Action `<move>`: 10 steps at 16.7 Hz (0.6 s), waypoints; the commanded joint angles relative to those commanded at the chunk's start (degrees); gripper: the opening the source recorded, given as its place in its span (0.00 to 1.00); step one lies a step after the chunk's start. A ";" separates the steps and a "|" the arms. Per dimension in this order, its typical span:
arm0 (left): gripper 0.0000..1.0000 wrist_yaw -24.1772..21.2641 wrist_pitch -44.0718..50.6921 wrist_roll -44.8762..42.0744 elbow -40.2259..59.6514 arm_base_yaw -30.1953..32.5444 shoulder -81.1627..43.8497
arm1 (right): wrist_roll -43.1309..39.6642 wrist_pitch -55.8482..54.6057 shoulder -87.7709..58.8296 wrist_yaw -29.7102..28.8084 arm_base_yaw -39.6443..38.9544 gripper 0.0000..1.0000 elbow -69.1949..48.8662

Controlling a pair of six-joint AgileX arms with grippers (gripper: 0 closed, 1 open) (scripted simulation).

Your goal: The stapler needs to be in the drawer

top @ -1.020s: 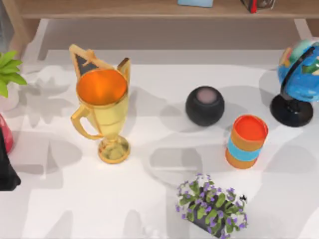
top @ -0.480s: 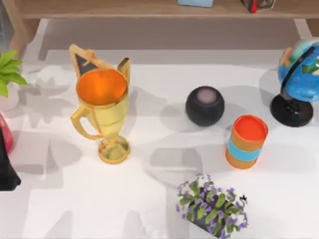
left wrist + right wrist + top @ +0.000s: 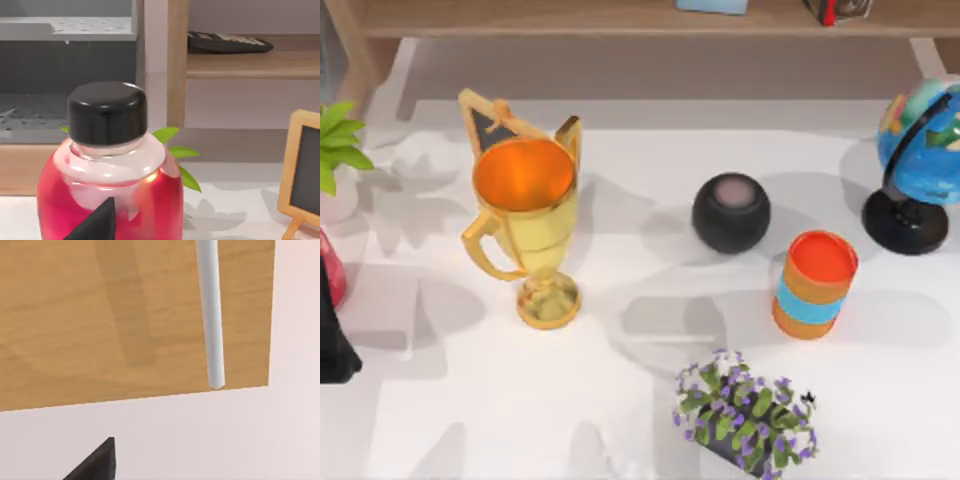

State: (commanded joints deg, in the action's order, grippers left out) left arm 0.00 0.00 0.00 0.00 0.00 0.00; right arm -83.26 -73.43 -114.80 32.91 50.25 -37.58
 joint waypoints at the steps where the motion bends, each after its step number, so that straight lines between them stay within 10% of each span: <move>1: 1.00 0.00 0.00 0.00 0.00 0.00 0.00 | -1.27 -4.19 -0.35 1.58 -1.04 1.00 2.90; 10: 1.00 0.00 0.00 0.00 0.00 0.00 0.00 | -5.64 -19.04 -1.83 8.02 -7.42 1.00 12.69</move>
State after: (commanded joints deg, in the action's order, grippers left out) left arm 0.00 0.00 0.00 0.00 0.00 0.00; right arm -88.90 -92.48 -116.63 40.93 42.83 -24.89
